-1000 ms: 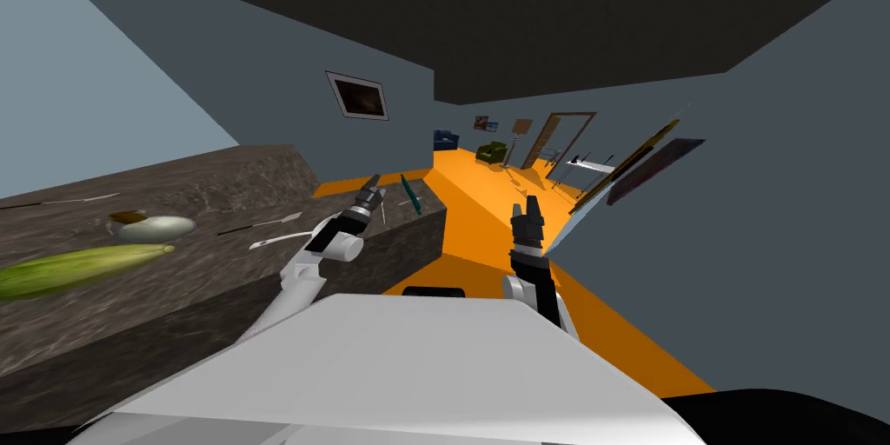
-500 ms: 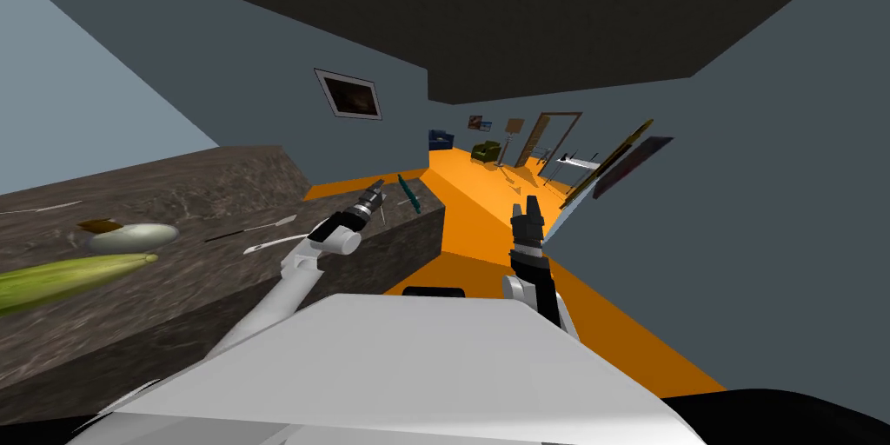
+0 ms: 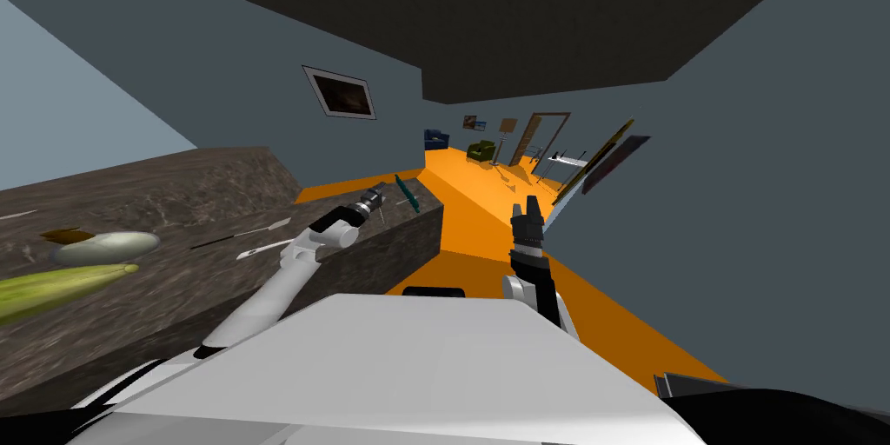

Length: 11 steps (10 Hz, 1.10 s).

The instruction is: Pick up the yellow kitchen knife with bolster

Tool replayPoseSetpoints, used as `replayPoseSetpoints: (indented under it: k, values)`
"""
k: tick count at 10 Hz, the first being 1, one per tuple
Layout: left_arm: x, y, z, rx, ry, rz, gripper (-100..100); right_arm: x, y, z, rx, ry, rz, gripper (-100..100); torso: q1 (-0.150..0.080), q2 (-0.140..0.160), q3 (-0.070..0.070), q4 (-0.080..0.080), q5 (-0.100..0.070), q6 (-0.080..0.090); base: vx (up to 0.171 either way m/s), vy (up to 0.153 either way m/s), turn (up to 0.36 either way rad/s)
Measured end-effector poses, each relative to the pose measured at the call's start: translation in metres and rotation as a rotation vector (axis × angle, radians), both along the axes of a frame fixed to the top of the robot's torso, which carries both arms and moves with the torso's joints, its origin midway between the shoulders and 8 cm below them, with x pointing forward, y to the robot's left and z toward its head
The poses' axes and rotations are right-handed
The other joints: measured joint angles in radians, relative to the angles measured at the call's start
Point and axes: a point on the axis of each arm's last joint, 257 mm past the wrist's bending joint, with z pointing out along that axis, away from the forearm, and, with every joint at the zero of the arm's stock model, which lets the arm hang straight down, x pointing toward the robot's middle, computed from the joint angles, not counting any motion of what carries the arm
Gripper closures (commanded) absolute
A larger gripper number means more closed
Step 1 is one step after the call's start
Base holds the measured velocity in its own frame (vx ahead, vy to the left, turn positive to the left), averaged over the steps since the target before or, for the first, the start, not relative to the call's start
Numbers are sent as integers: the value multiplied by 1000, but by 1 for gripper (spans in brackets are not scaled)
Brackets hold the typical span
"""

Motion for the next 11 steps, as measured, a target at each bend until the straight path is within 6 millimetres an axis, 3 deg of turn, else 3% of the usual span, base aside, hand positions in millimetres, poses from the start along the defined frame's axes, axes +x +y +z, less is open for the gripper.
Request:
replayPoseSetpoints:
  k: [6,11]
  values:
    - [15,31,-42,53,203,9,-100,0,0,0,0,0,0,0,0,-1,-1,0,0,0,-22,46,-125]
    - [14,54,-76,85,367,18,-100,0,0,0,0,0,0,0,0,-1,-1,0,0,0,-19,44,-107]
